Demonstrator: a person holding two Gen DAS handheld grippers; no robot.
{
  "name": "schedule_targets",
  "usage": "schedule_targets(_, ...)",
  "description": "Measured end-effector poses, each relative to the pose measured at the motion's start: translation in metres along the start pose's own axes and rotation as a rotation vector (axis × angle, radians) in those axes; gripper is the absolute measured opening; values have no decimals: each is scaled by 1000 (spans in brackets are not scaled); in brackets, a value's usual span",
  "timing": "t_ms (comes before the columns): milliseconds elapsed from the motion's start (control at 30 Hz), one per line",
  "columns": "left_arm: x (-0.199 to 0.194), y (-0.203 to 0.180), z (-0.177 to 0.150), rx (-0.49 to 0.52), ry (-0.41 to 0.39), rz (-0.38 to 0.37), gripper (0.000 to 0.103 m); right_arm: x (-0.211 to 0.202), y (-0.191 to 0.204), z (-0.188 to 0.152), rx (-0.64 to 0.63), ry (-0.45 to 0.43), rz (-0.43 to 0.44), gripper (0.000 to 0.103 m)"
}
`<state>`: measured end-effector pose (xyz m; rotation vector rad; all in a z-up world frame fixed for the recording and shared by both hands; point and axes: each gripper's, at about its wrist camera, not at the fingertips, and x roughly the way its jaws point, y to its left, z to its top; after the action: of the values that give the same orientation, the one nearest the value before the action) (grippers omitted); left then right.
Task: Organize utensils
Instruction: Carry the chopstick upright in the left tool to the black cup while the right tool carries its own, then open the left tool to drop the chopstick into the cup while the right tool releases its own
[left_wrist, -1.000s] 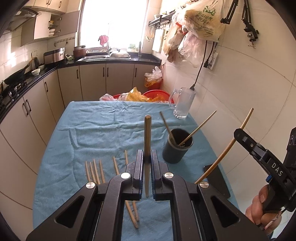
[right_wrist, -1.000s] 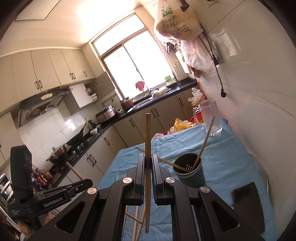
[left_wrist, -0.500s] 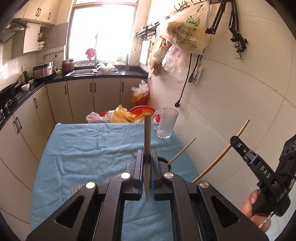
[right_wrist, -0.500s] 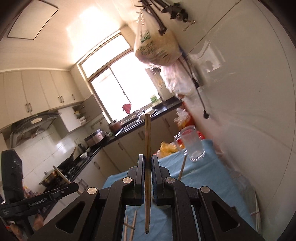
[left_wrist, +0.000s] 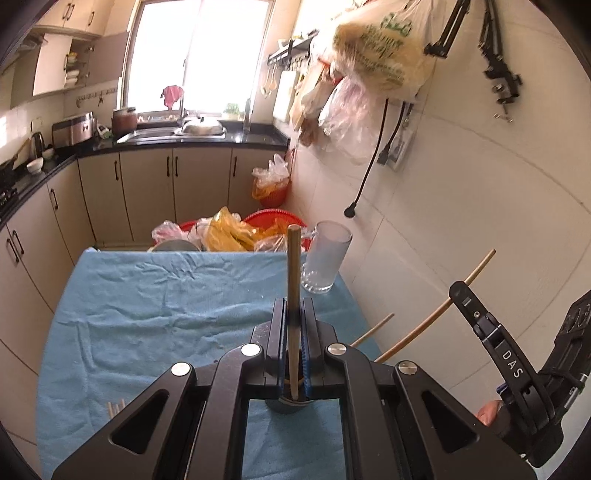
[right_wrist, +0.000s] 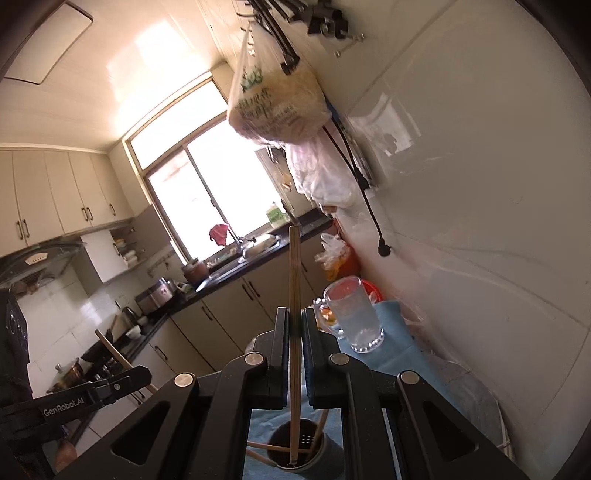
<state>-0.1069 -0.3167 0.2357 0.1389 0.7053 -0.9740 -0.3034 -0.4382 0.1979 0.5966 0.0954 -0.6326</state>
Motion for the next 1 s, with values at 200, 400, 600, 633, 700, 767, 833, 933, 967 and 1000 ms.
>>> schedule_targets(200,30,9,-10,-4,46,1,6,30,-11,-16,-9,53,-33,7)
schedule_targets(400,46,14,-20,6,80,10,6,53,-13,-33,-17,119,-36,7)
schedule_targets(600,61,20,-28,3,114,27,6,71,-13,-50,-31,192,-33,7)
schedule_targets(633,62,21,-30,2,117,30,6,73,-13,-52,-30,200,-34,7)
schedule_targets(700,62,22,-31,-1,113,31,7,77,-14,-55,-27,214,-30,7)
schedule_targets(767,61,22,-31,2,103,35,7,78,-15,-57,-21,226,-24,9)
schedule_targets(833,60,21,-31,5,102,32,8,79,-16,-57,-14,230,-19,10)
schedule_targets(933,56,21,-31,1,94,23,22,76,-16,-55,-13,225,-19,10)
schedule_targets(967,53,20,-30,2,82,24,30,74,-16,-54,-13,222,-19,10)
schedule_targets(1000,50,20,-30,4,72,27,32,71,-16,-53,-11,218,-18,11)
